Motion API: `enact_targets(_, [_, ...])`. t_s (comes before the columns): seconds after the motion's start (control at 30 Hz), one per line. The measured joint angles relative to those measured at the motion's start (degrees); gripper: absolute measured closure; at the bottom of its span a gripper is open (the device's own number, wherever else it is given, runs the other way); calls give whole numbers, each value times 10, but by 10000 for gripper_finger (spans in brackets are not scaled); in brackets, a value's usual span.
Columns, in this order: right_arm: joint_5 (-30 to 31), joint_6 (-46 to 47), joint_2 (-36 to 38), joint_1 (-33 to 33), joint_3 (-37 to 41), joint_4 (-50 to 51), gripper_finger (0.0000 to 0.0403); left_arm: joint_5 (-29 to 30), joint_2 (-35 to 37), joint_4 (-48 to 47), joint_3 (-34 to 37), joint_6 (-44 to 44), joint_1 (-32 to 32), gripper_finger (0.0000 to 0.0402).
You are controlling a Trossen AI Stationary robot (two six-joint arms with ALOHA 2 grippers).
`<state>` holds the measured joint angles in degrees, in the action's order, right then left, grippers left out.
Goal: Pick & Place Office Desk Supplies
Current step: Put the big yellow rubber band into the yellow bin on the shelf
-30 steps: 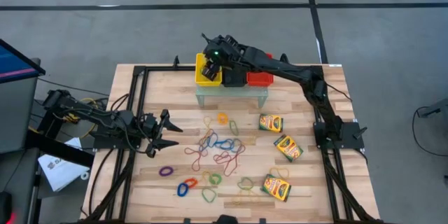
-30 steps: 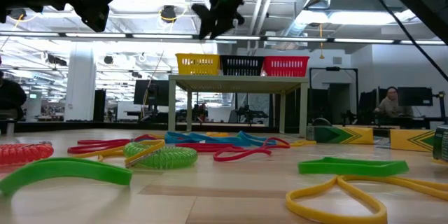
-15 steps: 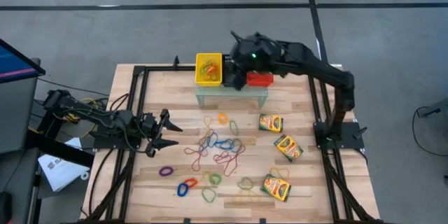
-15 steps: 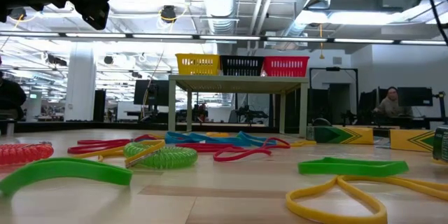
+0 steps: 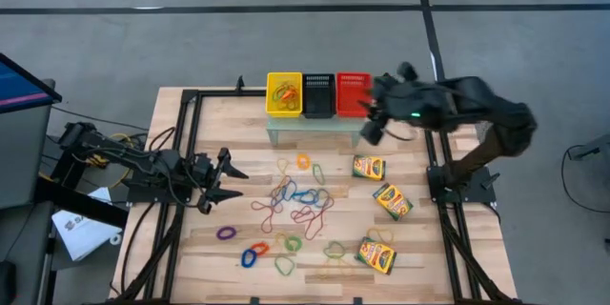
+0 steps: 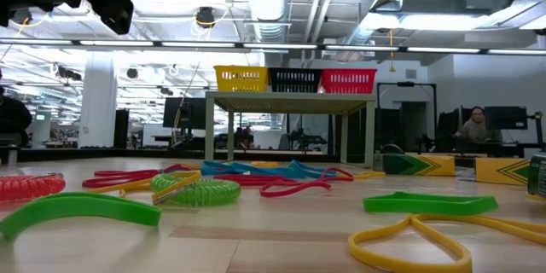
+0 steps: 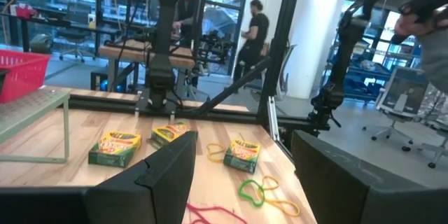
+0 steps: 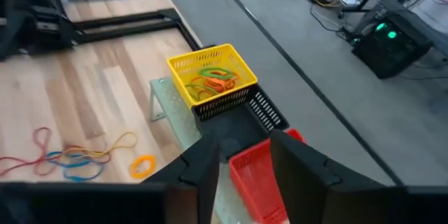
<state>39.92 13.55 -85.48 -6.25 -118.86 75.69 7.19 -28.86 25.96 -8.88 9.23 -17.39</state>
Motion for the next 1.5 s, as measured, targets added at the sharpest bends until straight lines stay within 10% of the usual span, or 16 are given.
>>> enact_targets(0.33, [6,21,250,-17,354,-249,295,6,0,16,0,-14,0,172])
enact_targets(0.63, [-14,10,350,-17,611,-460,295,147,-64,2,-15,-13,0,172])
enact_targets(1.03, [-56,-69,363,-19,667,-603,295,155,-265,-246,-222,7,53,172])
enact_targets(1.5, [-66,-60,375,-20,667,-573,295,37,-395,-250,-309,-10,99,172])
